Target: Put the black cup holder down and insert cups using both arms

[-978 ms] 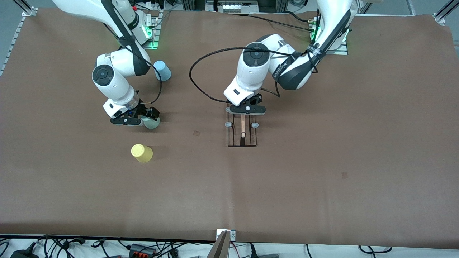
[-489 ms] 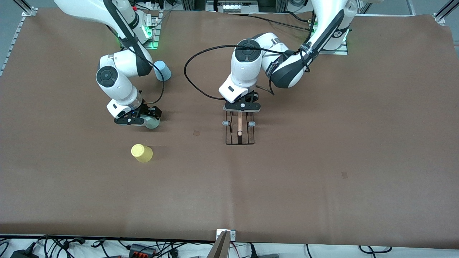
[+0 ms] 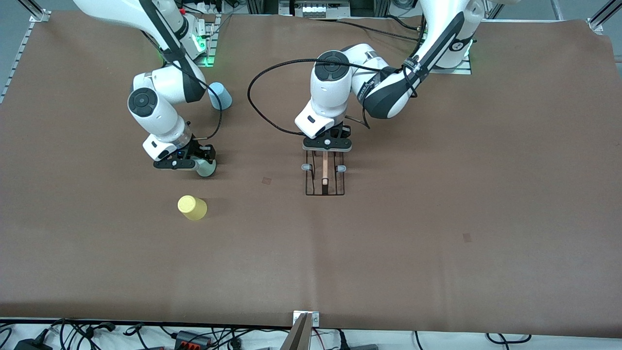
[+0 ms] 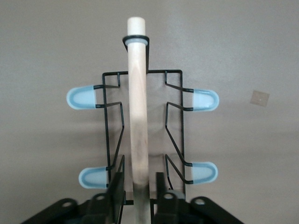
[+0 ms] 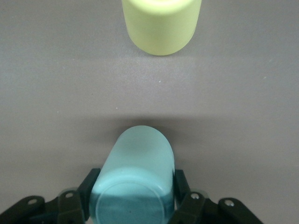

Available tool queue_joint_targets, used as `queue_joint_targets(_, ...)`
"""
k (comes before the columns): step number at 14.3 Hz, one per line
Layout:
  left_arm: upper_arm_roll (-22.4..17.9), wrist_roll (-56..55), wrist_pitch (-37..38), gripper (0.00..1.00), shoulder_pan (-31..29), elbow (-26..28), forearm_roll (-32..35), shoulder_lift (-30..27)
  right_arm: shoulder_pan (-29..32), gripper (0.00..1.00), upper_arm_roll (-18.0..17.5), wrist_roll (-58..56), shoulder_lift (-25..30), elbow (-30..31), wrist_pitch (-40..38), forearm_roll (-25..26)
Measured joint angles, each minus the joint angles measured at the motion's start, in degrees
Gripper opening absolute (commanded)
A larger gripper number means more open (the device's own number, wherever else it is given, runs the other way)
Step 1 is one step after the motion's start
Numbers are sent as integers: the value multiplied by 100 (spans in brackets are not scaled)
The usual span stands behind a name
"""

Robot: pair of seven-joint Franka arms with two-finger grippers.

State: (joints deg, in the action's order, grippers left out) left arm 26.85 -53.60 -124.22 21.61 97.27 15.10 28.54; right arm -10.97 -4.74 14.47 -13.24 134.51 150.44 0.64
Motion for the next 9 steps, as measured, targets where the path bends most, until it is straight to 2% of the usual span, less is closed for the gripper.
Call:
queue_joint_targets(3, -17, 0, 1, 100, -46, -101, 15, -33, 206, 5, 34, -526, 500, -125, -663, 0)
queue_joint_targets(5, -21, 32, 111, 100, -107, -202, 36, -140, 276, 2, 34, -612, 741, -118, -860, 0)
queue_joint_targets(7, -21, 231, 561, 100, -256, -302, 39, -361, 271, 2, 10, -463, 871, -117, -910, -1)
queue_joint_targets(9, -18, 701, 1293, 100, -496, -469, 39, -618, 268, 2, -218, -2, 1045, -154, -1011, -2)
